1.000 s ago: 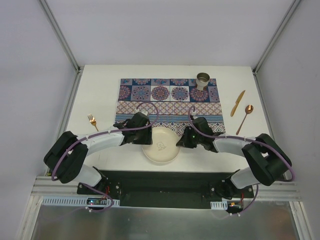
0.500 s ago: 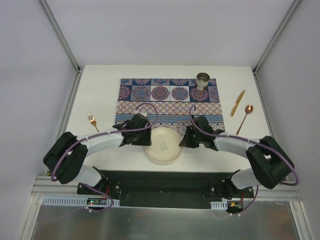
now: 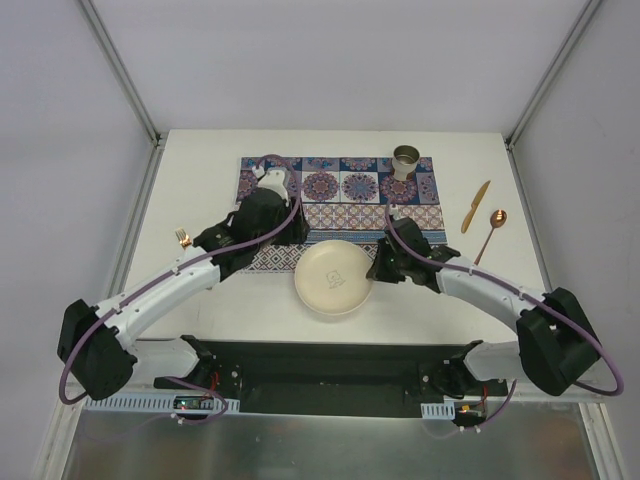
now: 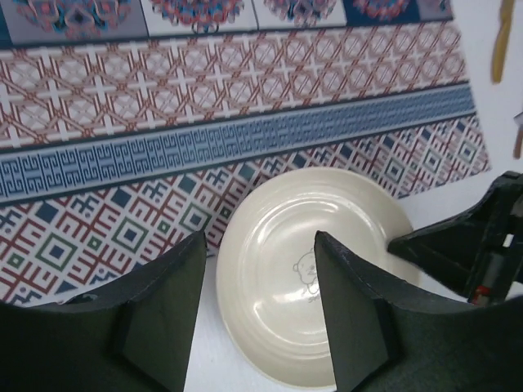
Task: Set the dinner table for one person
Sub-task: Pick up the plate at the center of the board.
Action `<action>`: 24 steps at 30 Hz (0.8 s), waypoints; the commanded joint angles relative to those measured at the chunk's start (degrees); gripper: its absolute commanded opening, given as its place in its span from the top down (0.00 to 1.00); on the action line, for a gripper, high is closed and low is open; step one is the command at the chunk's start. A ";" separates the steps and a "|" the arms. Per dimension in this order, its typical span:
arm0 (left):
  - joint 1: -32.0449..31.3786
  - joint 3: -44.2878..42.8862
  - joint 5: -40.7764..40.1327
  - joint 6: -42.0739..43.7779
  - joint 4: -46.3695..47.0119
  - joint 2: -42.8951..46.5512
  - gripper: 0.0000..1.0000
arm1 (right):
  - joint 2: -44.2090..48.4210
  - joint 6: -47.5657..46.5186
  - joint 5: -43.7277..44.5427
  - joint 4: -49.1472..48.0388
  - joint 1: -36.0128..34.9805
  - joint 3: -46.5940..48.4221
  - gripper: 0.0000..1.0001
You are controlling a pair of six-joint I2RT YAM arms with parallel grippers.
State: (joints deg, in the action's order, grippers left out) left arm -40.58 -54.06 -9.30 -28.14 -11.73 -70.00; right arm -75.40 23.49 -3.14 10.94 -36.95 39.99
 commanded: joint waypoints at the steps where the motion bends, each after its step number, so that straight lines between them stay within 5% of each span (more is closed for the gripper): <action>1: -0.55 -3.42 -5.03 2.92 -1.63 1.88 0.45 | -0.88 -3.62 2.78 4.42 0.21 9.64 0.99; 11: -0.56 1.68 -3.62 0.02 -1.20 2.50 0.45 | -13.45 -11.70 4.11 9.27 7.59 31.44 0.99; 24: -0.47 5.81 -5.11 -0.25 -0.76 3.20 0.44 | -33.49 -11.89 -2.40 8.31 13.13 43.33 0.99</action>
State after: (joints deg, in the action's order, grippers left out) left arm -40.58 -49.04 -12.75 -27.70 -13.15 -67.96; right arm -106.74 11.75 -2.55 19.33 -24.43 79.42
